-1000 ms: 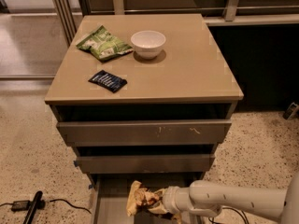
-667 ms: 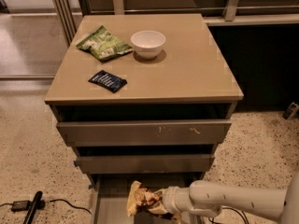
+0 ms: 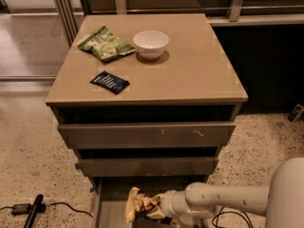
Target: Place brown chip bag into bottom drawer
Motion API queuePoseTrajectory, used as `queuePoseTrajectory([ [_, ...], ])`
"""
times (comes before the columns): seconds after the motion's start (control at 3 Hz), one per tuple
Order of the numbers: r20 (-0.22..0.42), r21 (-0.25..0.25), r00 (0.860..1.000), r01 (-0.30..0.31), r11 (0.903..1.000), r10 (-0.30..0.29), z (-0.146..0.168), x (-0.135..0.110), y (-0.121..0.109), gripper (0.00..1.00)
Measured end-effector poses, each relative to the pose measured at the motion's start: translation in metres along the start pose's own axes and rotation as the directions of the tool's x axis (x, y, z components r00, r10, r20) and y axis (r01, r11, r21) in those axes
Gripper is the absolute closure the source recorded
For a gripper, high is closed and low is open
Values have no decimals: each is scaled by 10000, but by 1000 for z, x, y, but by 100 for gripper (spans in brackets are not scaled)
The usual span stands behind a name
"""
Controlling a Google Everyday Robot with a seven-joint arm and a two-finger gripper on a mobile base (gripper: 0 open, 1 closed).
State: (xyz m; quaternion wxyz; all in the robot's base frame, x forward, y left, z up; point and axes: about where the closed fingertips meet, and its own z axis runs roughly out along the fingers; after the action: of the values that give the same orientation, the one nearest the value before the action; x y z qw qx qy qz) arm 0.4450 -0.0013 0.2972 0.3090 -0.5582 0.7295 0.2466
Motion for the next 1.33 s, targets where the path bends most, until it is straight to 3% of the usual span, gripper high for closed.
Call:
queuePoseTrajectory([
  [0.33, -309, 96, 9990, -318, 9994, 321, 19, 28, -11, 100],
  [0.67, -458, 497, 9970, -603, 9969, 626, 30, 58, -26, 100],
  [1.33, -127, 1495, 9947, -992, 9838, 1023, 53, 114, -57, 100],
])
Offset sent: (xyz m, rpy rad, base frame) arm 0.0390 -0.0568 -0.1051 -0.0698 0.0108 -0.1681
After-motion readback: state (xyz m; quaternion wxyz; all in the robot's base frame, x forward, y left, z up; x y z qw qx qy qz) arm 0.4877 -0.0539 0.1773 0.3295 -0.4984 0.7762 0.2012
